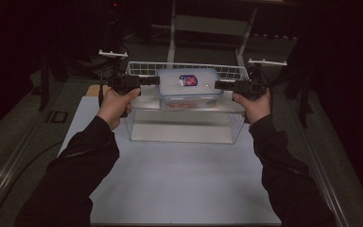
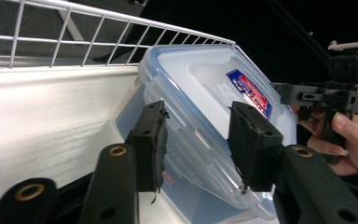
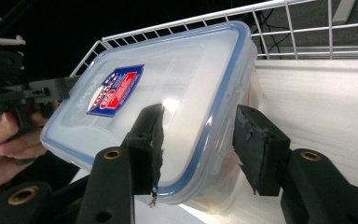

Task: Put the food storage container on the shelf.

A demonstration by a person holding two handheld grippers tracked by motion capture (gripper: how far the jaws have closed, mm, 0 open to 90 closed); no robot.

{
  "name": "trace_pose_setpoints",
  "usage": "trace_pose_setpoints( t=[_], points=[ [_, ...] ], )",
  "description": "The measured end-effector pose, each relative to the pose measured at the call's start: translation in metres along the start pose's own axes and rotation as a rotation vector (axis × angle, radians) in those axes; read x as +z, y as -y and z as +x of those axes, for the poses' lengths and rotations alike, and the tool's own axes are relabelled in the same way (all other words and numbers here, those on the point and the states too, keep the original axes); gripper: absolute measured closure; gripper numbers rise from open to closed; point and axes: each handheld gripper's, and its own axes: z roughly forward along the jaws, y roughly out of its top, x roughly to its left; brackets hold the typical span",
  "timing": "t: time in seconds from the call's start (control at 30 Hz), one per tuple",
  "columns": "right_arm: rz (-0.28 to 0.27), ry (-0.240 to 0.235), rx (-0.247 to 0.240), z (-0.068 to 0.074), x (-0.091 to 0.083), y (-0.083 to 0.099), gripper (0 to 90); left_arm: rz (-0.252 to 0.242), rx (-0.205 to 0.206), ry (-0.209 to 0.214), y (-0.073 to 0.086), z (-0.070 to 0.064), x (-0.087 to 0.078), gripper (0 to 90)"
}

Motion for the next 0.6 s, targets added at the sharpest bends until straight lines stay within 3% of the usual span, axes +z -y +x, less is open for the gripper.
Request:
trace_pose_setpoints(
  t=[0.07,0.17,0.23,0.3,0.37,0.43,0.6],
  points=[
    [-0.004,0.005,0.004,0.001,0.000,0.000,52.8,-0.006,0.006,-0.007,0.000,-0.001,0.001,50.2],
    [-0.015,0.024,-0.010,0.004,-0.001,0.001,46.5,-0.028,0.078,-0.046,0.001,-0.006,0.003,44.2],
    [-0.033,0.028,-0.027,0.007,-0.003,0.002,43.9,-0.057,0.110,-0.036,0.002,-0.009,-0.001,39.9],
    [-0.053,0.044,-0.065,0.012,-0.008,0.003,42.4,-0.103,0.164,-0.053,0.004,-0.015,-0.007,35.5],
    [-0.062,0.043,-0.114,0.020,-0.012,0.006,42.6,-0.111,0.218,-0.022,0.008,-0.018,-0.012,28.9],
    [-0.075,0.039,-0.159,0.027,-0.016,0.010,42.7,-0.131,0.237,-0.014,0.012,-0.022,-0.016,24.7],
    [-0.063,-0.010,-0.216,0.044,-0.018,0.024,45.4,-0.145,0.305,-0.016,0.027,-0.034,-0.024,14.1]
  ],
)
